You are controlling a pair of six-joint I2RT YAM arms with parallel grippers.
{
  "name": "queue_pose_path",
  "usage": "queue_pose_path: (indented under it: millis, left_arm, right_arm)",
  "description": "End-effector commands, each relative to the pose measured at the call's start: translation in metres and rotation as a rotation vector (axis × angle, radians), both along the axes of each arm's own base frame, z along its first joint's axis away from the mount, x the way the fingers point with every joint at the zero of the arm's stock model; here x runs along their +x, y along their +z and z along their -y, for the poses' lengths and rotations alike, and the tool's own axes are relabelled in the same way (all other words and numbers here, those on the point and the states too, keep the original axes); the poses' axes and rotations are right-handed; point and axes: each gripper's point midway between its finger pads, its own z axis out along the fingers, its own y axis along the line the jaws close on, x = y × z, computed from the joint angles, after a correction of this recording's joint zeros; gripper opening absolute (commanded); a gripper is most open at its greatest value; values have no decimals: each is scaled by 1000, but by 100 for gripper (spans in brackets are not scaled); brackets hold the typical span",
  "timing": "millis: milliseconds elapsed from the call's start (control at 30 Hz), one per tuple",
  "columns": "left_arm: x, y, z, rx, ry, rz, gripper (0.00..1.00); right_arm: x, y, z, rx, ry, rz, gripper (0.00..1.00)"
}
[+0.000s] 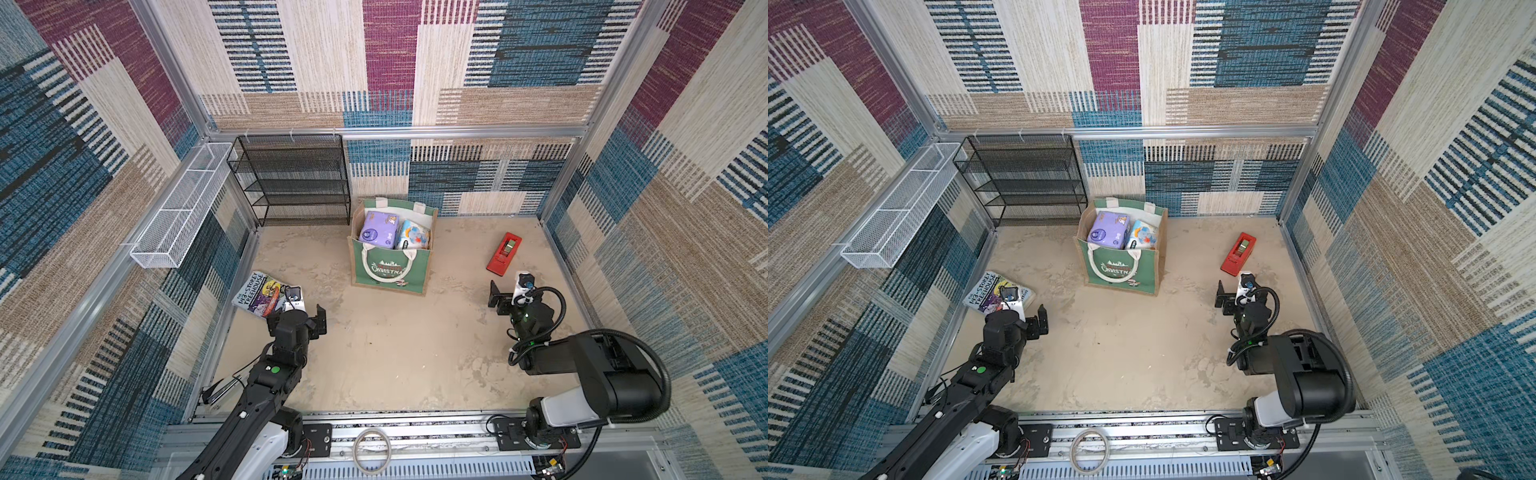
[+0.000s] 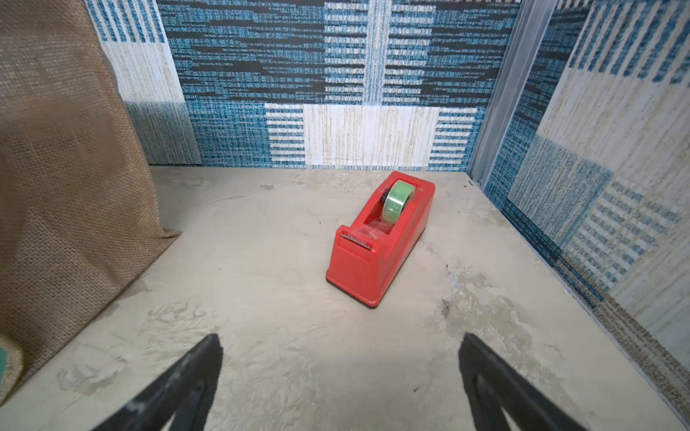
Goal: Put tissues into the canvas bag
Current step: Reset both arms
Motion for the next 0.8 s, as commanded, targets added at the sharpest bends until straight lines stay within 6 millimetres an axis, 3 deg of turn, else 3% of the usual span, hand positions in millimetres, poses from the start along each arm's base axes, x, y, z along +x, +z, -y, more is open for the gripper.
queue_pose_path:
  millis: [0,167,300,767]
  left_arm:
    - [17,16,-11,-32,52,139,99]
    - [33,0,-16,11,71,130,97]
    - [48,5,-15,13,40,231,97]
    - [88,-39,-11,-19,-79,191,98]
  right_arm:
    - [5,26,-4,22,36,98,99]
    - [7,24,-3,27,45,91,99]
    - [7,24,-3,28,45,96,99]
    - [7,24,-3,29,46,93,99]
